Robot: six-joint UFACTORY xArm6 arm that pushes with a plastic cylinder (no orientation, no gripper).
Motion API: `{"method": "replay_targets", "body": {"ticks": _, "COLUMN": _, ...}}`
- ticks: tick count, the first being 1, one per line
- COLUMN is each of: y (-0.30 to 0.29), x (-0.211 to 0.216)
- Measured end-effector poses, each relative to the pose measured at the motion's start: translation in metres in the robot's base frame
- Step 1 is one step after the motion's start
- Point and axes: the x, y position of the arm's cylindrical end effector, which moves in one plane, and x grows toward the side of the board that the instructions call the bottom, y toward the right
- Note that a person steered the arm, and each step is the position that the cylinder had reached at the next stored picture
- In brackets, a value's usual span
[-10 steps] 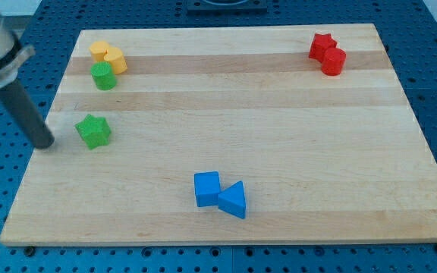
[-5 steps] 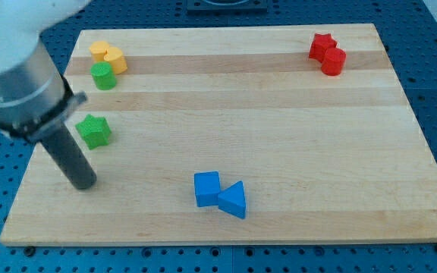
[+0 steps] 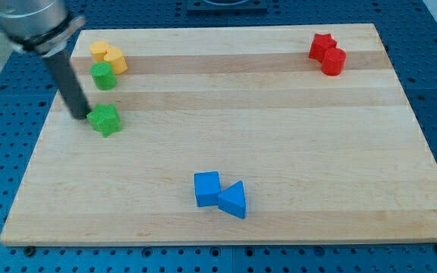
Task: Push the green star below to the green circle
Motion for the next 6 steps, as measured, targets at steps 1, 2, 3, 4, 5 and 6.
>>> {"method": "replay_targets", "body": {"ticks": 1, "y": -0.026, "x": 0.071}}
{"method": "replay_targets", "body": {"ticks": 2, "y": 0.001, "x": 0.103}}
{"method": "replay_targets", "body": {"ticks": 3, "y": 0.071, "x": 0.086}}
{"method": "replay_targets", "body": {"ticks": 4, "y": 0.072, "x": 0.083}}
{"method": "replay_targets", "body": {"ticks": 5, "y": 0.071, "x": 0.062}}
{"method": "replay_targets", "body": {"ticks": 6, "y": 0.07, "x": 0.033}}
